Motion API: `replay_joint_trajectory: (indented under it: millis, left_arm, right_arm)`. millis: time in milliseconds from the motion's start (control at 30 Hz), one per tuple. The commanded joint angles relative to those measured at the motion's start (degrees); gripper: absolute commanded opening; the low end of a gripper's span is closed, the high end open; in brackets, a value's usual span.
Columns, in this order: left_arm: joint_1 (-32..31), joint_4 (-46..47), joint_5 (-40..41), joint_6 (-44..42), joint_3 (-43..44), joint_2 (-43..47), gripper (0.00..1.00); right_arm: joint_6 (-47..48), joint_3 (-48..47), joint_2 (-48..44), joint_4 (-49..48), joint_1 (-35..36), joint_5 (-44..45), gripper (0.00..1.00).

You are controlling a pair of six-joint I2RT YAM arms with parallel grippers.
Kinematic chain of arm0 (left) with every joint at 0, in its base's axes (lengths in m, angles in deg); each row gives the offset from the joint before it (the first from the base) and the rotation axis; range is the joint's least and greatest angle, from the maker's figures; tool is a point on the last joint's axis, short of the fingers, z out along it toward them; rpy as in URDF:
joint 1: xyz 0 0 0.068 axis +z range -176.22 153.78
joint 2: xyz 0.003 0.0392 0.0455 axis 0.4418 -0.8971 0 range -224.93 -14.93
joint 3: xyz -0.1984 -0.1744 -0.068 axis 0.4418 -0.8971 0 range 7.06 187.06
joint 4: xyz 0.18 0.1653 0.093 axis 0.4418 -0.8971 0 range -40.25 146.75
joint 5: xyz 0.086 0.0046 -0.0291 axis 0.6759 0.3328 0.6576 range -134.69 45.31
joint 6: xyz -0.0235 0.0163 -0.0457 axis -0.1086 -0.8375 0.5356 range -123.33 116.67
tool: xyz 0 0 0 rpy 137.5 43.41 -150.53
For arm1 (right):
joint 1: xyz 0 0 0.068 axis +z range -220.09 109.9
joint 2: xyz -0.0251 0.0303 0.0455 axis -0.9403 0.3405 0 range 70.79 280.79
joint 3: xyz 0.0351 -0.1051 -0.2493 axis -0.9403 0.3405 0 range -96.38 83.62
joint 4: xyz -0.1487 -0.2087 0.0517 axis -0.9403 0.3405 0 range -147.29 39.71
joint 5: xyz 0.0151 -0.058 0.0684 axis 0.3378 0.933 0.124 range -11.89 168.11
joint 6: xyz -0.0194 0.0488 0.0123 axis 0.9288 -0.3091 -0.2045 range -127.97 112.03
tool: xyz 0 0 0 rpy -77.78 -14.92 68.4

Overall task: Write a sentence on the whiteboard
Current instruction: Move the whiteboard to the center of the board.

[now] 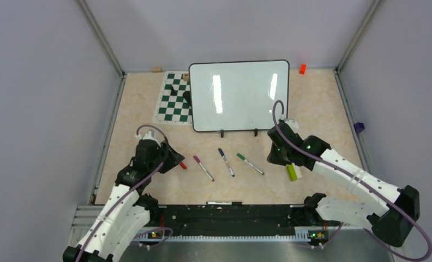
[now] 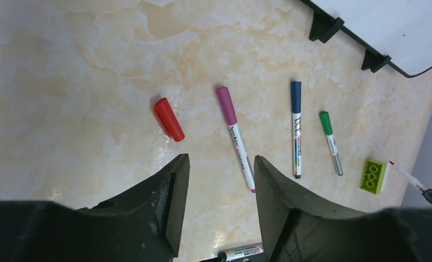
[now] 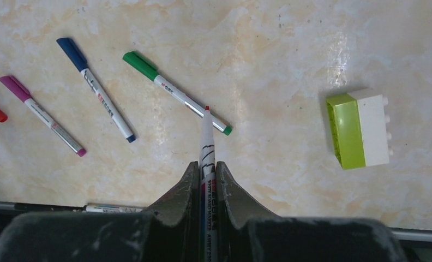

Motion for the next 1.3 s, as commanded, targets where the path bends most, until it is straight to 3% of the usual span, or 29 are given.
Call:
replay_joint_trajectory:
  millis: [0, 267, 367, 400, 433, 467, 500, 667, 833, 1000, 1167, 1200, 1233, 1267]
  left_arm:
    - [0.1, -0.8, -1.4, -1.1, 3.5, 0.7, 0.52]
    - [0.2, 6.1, -11.4, -4.3, 3.6, 0.4, 0.52]
    - [0.1, 8.3, -12.8, -5.6, 3.1, 0.9, 0.57]
    - [0.1, 8.9, -12.9, -5.9, 2.8, 1.1, 0.63]
    - [0.2, 9.3, -13.1, -6.1, 2.6, 1.2, 0.76]
    - [0.1, 10.0, -13.3, -6.5, 2.4, 1.3, 0.95]
    - [0.1, 11.0, -13.4, -6.7, 2.0, 1.5, 0.98]
    - [0.1, 23.4, -13.7, -7.9, -1.7, 0.9, 0.99]
    - [0.1, 26.6, -8.8, -12.3, -0.6, -1.2, 0.99]
    - [0.2, 24.2, -5.0, -14.5, 2.6, -4.8, 0.99]
    - [0.2, 25.6, -4.2, -13.0, 1.8, -3.9, 0.99]
    - [0.2, 25.5, -3.6, -12.6, 1.8, -4.0, 0.86]
    - [0.2, 25.5, -3.4, -12.6, 1.9, -4.5, 0.64]
    - [0.3, 24.4, -3.2, -13.0, 2.7, -5.8, 0.53]
  right_arm:
    - [-1.3, -3.5, 0.3, 0.9, -4.1, -6.6, 0.0]
    - [5.6, -4.3, 4.6, 1.7, -7.0, -11.7, 0.0]
    - [7.7, -3.4, 4.8, 0.5, -7.0, -12.8, 0.0]
    - [8.4, -3.2, 4.5, 0.2, -7.0, -12.8, 0.0]
    - [9.5, -3.2, 4.2, -0.1, -7.0, -12.7, 0.0]
    - [10.7, -3.2, 3.9, -0.7, -7.0, -12.7, 0.0]
    - [11.6, -3.4, 3.3, -1.1, -7.0, -12.8, 0.0]
    - [15.5, -4.5, -0.3, -5.7, -7.1, -13.4, 0.0]
    - [17.8, 2.0, -6.7, -18.6, -7.0, -12.5, 0.0]
    - [18.0, 4.0, -10.6, -26.0, -7.0, -7.5, 0.0]
    - [20.4, 2.0, -10.7, -27.4, -7.0, -5.3, 0.0]
    - [20.5, 1.9, -10.7, -27.6, -7.0, -5.7, 0.0]
    - [20.6, 1.7, -10.6, -27.8, -7.0, -6.1, 0.0]
    - [20.8, 1.5, -10.4, -27.7, -7.0, -6.5, 0.0]
